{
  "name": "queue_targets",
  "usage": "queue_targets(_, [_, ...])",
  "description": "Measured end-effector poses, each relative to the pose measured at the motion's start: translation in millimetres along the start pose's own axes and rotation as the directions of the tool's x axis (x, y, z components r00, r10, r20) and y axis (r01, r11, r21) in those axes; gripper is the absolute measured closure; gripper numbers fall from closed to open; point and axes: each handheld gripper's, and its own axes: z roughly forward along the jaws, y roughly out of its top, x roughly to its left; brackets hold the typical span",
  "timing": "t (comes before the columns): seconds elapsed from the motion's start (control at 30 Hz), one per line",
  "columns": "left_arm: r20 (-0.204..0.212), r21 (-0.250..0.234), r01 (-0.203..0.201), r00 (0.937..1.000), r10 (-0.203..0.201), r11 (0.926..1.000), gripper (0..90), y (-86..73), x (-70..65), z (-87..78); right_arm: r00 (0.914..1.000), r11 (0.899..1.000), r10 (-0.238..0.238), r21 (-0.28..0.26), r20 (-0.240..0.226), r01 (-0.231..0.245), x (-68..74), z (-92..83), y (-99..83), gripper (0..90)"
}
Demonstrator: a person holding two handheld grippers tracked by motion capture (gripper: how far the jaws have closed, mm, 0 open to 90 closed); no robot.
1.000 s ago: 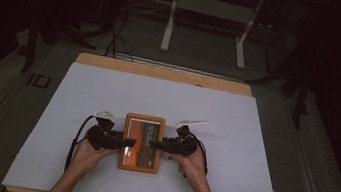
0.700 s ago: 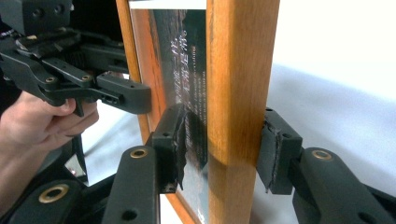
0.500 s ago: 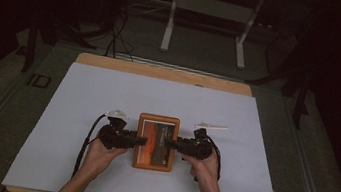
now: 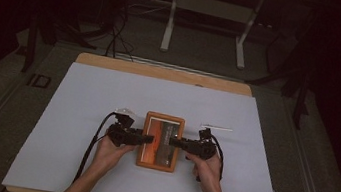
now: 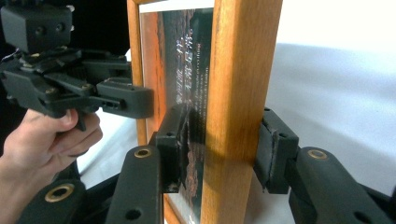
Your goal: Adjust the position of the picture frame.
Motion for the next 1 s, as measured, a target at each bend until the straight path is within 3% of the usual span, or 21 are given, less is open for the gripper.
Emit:
queue_targets(0.13, [-0.016,0.0,0.002,0.9999,-0.002,1.0,51.0,-1.1,1.6,3.3,0.9991,0.999,0.04,0.007,0.013,-0.04,-3.5,4.8,1.5,57.3])
queue_targets(0.2, [-0.067,0.006,-0.035,0.9971,0.036,0.9994,49.6,-3.3,2.5,8.4,0.997,0.997,0.073,0.021,0.028,-0.073,-8.4,8.4,2.3,55.8])
queue_targets(0.23, [-0.067,0.006,-0.035,0.9971,0.036,0.9994,50.2,-3.3,2.5,8.4,0.997,0.997,0.073,0.021,0.028,-0.073,-8.4,8.4,2.3,55.8])
queue_targets(0.27, [-0.072,0.019,-0.036,0.9967,0.037,0.9992,49.9,-4.3,5.4,10.7,0.9927,0.993,0.113,0.035,0.042,-0.115,-15.4,12.8,0.4,54.2])
queue_targets(0.33, [-0.046,0.011,0.006,0.9989,-0.005,0.9999,50.1,-7.1,12.2,13.5,0.9895,0.989,0.141,0.03,0.034,-0.142,-19.2,15.2,-1.0,53.7])
queue_targets(0.57, [-0.072,0.016,0.038,0.9967,-0.037,0.9992,50.2,-7.5,10.4,12.2,0.9912,0.992,0.11,0.048,0.074,-0.113,-14.7,20.8,2.7,49.9])
queue_targets(0.77, [-0.053,0.03,0.09,0.9947,-0.088,0.9955,49.7,-10.7,17.8,16.0,0.9901,0.994,0.087,0.062,0.11,-0.095,-15.0,26.2,2.3,46.2])
queue_targets(1.0, [-0.057,0.02,0.062,0.9965,-0.061,0.9979,46.9,-11.6,17.8,17.2,0.9908,0.994,0.069,0.072,0.116,-0.078,-16.4,26.1,2.4,46.3])
